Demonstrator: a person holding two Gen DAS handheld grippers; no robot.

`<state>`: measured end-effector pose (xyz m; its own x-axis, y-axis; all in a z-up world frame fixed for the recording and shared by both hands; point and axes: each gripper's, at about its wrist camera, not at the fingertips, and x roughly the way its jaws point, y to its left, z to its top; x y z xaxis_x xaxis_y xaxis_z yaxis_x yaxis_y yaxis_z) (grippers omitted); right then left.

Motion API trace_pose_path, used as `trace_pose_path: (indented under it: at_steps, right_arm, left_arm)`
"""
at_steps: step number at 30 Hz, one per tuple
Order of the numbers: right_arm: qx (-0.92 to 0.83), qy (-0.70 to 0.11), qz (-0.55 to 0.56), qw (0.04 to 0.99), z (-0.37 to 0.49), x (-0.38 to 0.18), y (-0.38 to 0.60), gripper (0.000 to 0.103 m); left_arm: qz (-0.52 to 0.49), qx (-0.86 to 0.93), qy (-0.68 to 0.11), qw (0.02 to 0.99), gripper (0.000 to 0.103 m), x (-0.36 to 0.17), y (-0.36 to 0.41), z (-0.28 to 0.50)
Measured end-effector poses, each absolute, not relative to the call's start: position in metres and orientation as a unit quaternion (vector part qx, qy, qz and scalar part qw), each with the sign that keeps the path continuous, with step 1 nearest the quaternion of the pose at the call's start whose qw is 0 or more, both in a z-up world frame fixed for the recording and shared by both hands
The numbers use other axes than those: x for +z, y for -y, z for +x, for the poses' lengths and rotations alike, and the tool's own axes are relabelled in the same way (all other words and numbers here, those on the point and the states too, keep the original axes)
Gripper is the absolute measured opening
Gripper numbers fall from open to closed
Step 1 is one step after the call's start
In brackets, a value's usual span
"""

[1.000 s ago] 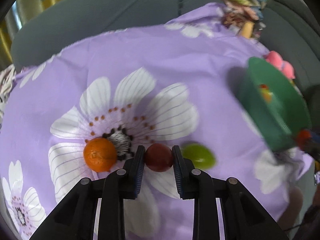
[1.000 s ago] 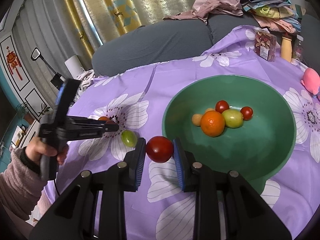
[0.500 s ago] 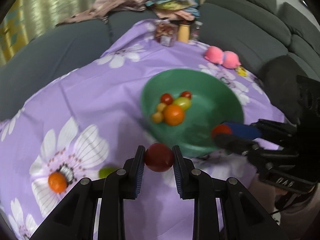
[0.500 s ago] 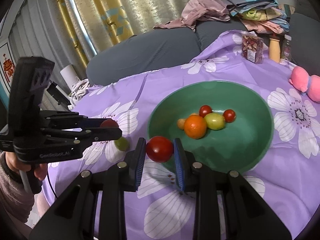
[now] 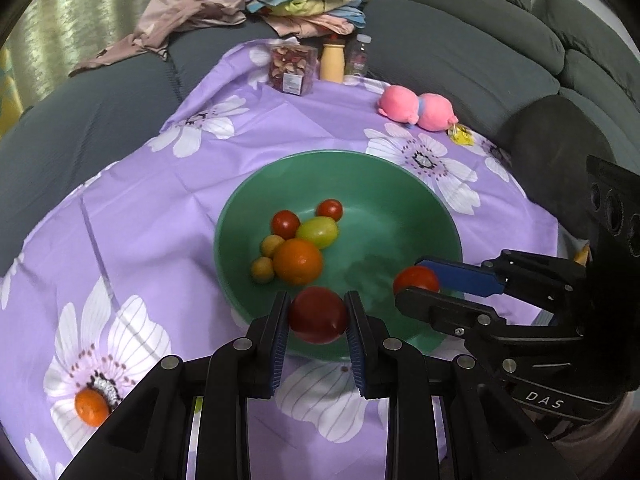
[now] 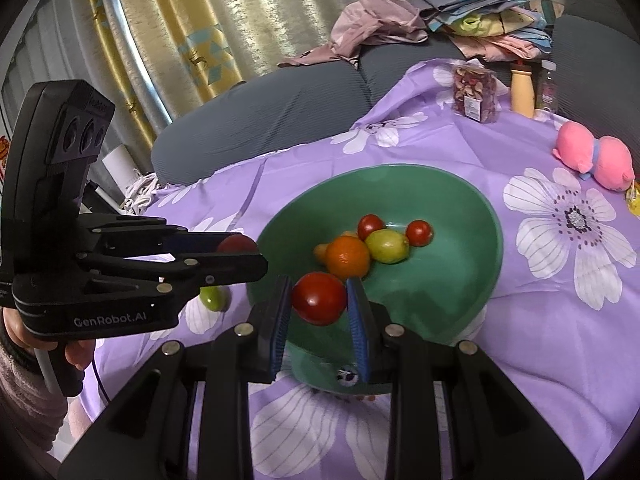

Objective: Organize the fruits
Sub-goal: 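Carry the tomato in the left tool over the bowl while the right tool holds its tomato there, then open both tools to drop the tomatoes into the green bowl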

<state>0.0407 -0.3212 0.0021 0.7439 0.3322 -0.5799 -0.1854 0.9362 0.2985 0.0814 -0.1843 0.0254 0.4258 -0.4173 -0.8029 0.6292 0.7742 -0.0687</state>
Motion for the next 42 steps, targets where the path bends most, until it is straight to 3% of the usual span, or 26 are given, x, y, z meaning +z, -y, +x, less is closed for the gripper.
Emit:
trace_pose_path:
  at_steps: [38, 39, 42]
  right_arm:
    - [0.103, -0.353, 0.105, 0.924, 0.063, -0.013, 0.336, 0.03]
    - [0.103, -0.353, 0.106, 0.924, 0.063, -0.013, 0.336, 0.031]
    - [0.1, -0.351, 0.104, 0.925, 0.06, -0.01, 0.334, 0.037]
  left_arm:
    - [0.129, -0.298, -0.47, 0.821, 0.028, -0.001, 0.204, 0.103]
    - [0.13, -0.298, -0.469, 0.821, 0.03, -0.001, 0.204, 0.102]
    - [0.13, -0.292, -0.465, 0.825, 0.053, 0.002, 0.201, 0.1]
